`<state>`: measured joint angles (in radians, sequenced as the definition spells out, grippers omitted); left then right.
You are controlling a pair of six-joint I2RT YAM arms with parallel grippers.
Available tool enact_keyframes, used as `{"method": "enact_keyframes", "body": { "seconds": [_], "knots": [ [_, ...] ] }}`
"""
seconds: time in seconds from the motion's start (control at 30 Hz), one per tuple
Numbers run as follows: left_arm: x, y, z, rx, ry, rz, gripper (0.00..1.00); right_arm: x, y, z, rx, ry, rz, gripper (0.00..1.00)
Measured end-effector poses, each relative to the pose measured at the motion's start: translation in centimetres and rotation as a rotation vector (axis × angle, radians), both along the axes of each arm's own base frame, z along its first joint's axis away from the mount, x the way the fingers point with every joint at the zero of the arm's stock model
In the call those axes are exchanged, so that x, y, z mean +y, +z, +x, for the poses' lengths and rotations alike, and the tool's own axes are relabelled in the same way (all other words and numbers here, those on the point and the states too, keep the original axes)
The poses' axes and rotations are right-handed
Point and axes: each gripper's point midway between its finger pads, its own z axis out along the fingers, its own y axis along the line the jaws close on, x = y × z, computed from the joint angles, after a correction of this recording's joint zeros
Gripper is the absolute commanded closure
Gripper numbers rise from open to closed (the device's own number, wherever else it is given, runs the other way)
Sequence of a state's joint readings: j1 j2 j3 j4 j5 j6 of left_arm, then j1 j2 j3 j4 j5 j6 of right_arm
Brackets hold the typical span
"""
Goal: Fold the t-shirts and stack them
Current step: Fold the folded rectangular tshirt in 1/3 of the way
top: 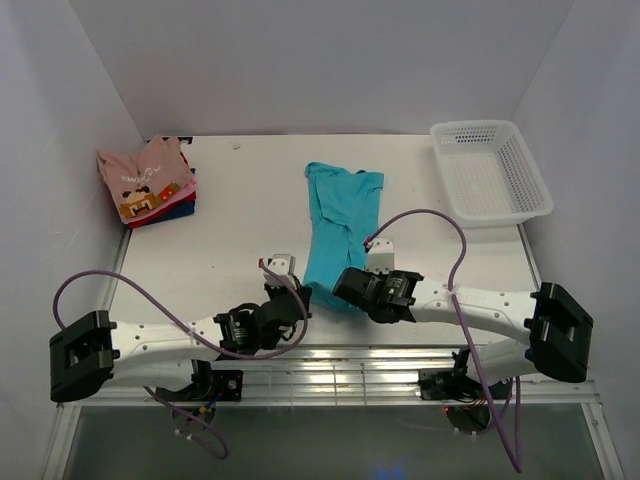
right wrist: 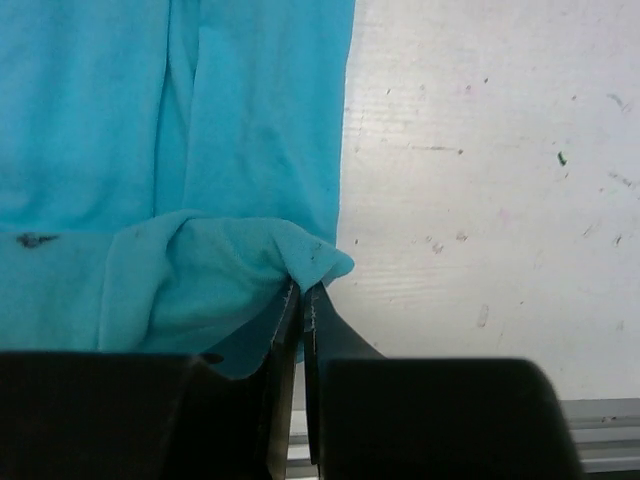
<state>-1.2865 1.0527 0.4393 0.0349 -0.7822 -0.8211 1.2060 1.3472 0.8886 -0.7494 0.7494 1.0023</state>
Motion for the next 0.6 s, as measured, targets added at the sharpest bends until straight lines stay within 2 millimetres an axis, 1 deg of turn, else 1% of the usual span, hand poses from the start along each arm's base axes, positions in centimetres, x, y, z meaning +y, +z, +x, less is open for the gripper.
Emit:
{"method": "enact_keyframes", "body": {
  "seconds": [0.1, 0.17, 0.27, 0.37, 0.5, 0.6],
  "knots": [
    [0.1, -0.4, 2.8, -0.030, 0.026, 0.023, 1.00, -0.5, 0.4, 1.9, -0.028, -0.006, -0.014, 0.92],
    [0.0, -1.2, 4.4, -0.043, 0.026, 0.053, 1.00, -0.7, 0.7, 3.3, -0.045, -0.006, -0.025, 0.92],
    [-0.2, -2.6, 6.1, -0.046, 0.012, 0.094, 1.00, -0.5, 0.9, 5.1, -0.065, 0.000, -0.040, 0.92],
    [-0.6, -3.7, 7.7, -0.049, -0.005, 0.135, 1.00, -0.3, 0.8, 7.3, -0.083, 0.003, -0.058, 0.92],
    [-1.4, -4.0, 10.1, -0.069, -0.021, 0.151, 1.00, -0.2, 0.5, 10.3, -0.095, 0.012, -0.079, 0.92],
    [-1.9, -3.3, 11.7, -0.090, -0.024, 0.142, 1.00, 0.0, 0.2, 12.5, -0.100, 0.019, -0.091, 0.92]
  ]
}}
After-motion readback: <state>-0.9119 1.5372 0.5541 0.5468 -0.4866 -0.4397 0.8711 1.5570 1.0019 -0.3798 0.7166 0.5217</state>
